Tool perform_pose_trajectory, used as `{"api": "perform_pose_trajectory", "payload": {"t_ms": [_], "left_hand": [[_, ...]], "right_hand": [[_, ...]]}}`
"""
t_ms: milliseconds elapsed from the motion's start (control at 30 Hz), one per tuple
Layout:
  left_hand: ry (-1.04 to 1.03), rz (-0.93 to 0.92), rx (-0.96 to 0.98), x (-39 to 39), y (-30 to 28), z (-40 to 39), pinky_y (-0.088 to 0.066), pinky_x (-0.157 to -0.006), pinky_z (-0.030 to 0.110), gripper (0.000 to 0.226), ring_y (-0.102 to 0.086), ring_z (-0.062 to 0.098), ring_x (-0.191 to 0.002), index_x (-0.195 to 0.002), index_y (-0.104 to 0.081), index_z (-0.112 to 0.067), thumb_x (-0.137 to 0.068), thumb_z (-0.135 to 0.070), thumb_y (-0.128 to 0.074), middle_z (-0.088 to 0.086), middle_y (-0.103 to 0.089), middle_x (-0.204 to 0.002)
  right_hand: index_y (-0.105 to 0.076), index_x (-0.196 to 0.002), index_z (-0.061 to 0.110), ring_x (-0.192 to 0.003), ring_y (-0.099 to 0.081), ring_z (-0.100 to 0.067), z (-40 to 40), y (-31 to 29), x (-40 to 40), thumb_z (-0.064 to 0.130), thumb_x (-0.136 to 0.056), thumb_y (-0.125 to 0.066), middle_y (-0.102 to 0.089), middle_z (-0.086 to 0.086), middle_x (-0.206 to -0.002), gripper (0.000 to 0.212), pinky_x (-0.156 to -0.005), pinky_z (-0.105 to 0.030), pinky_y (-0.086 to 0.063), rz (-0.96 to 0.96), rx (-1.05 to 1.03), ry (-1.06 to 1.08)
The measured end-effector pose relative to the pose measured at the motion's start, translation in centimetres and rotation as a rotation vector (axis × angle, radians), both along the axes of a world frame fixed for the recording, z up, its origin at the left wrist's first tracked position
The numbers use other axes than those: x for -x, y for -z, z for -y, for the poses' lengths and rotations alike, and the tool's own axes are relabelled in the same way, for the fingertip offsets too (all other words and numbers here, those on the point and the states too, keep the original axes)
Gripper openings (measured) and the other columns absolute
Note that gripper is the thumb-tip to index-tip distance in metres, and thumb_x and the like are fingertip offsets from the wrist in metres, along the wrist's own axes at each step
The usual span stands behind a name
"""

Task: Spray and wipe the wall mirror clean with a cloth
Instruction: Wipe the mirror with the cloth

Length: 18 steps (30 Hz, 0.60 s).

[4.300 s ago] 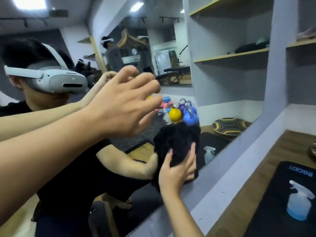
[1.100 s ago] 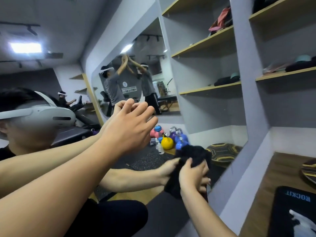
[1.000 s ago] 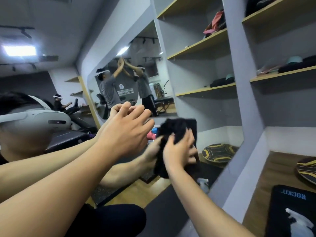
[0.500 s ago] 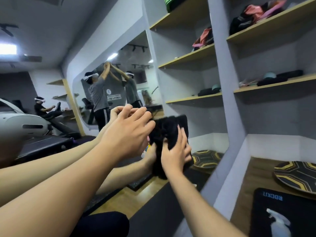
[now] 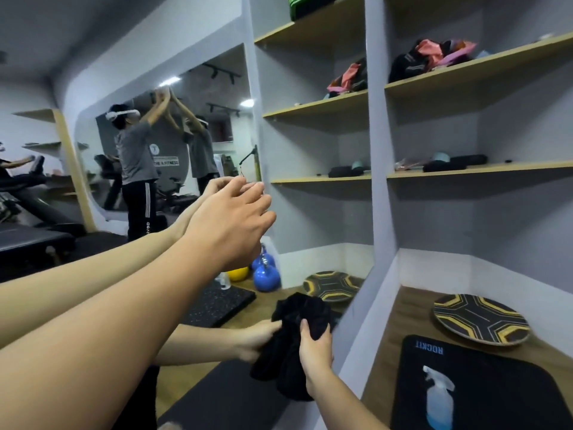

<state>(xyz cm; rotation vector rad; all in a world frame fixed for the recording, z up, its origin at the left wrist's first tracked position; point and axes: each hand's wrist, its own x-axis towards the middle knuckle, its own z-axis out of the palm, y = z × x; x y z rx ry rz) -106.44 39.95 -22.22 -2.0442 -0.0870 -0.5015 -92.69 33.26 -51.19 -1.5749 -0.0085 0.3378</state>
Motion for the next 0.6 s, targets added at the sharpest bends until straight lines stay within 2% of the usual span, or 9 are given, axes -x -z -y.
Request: {"api": "perform_pose_trajectory", "payload": {"t_ms": [100,167,333,400,500,600], "left_hand": [[-0.016,0.034,-0.026,-0.6,0.4,0.4,-0.033,-0.105,0.05,0.036,-0.047,0.027,-0.123,-0.104,-0.06,-0.019,-0.09,-0.045,-0.039,0.0,-0.056,-0.117],[-0.087,0.063,-0.037,-1.7,1.3,2.1,-0.031,-0.108,0.049,0.035,-0.046,0.028,-0.119,-0.109,-0.058,-0.017,-0.095,-0.043,-0.04,0.003,-0.055,-0.116],[-0.237,0.149,-0.134,-5.9,2.1,4.9,-0.012,-0.121,0.065,0.042,-0.041,0.037,-0.124,-0.124,-0.053,-0.01,-0.102,-0.042,-0.036,0.014,-0.049,-0.127],[-0.235,0.183,-0.143,-7.1,1.9,4.0,-0.01,-0.119,0.07,0.046,-0.039,0.038,-0.129,-0.124,-0.05,-0.008,-0.099,-0.043,-0.035,0.016,-0.044,-0.131],[-0.144,0.208,-0.158,-9.1,2.0,2.3,-0.016,-0.117,0.067,0.049,-0.042,0.039,-0.133,-0.113,-0.06,-0.006,-0.088,-0.045,-0.046,0.019,-0.053,-0.134],[-0.182,0.167,-0.1,-10.2,2.6,1.0,-0.015,-0.117,0.066,0.052,-0.045,0.041,-0.135,-0.11,-0.061,-0.005,-0.091,-0.05,-0.044,0.02,-0.056,-0.132]], "right_hand": [[-0.02,-0.16,0.027,-0.147,-0.026,-0.034,0.2,0.9,-0.3,0.058,-0.098,-0.051,-0.027,0.006,-0.165,0.076,-0.121,-0.053,-0.022,0.038,0.021,0.013],[-0.017,-0.161,0.026,-0.147,-0.023,-0.035,0.2,1.6,-1.1,0.057,-0.1,-0.048,-0.02,0.008,-0.167,0.075,-0.119,-0.053,-0.021,0.055,0.034,-0.001],[-0.015,-0.161,0.024,-0.146,-0.023,-0.039,-0.9,2.2,-4.7,0.063,-0.099,-0.041,-0.011,0.012,-0.168,0.078,-0.118,-0.058,-0.022,-0.006,0.028,0.061],[-0.018,-0.161,0.024,-0.143,-0.027,-0.04,-1.6,2.7,-6.5,0.063,-0.099,-0.041,-0.012,0.01,-0.167,0.077,-0.117,-0.057,-0.022,-0.048,0.041,0.091],[-0.029,-0.157,0.023,-0.132,-0.035,-0.038,-2.4,3.5,-9.5,0.063,-0.098,-0.042,-0.022,0.006,-0.164,0.073,-0.114,-0.05,-0.026,-0.094,0.037,0.19],[-0.037,-0.154,0.024,-0.126,-0.037,-0.037,-3.2,2.7,-11.5,0.06,-0.097,-0.044,-0.029,0.006,-0.161,0.067,-0.113,-0.047,-0.029,-0.117,0.037,0.239]]}}
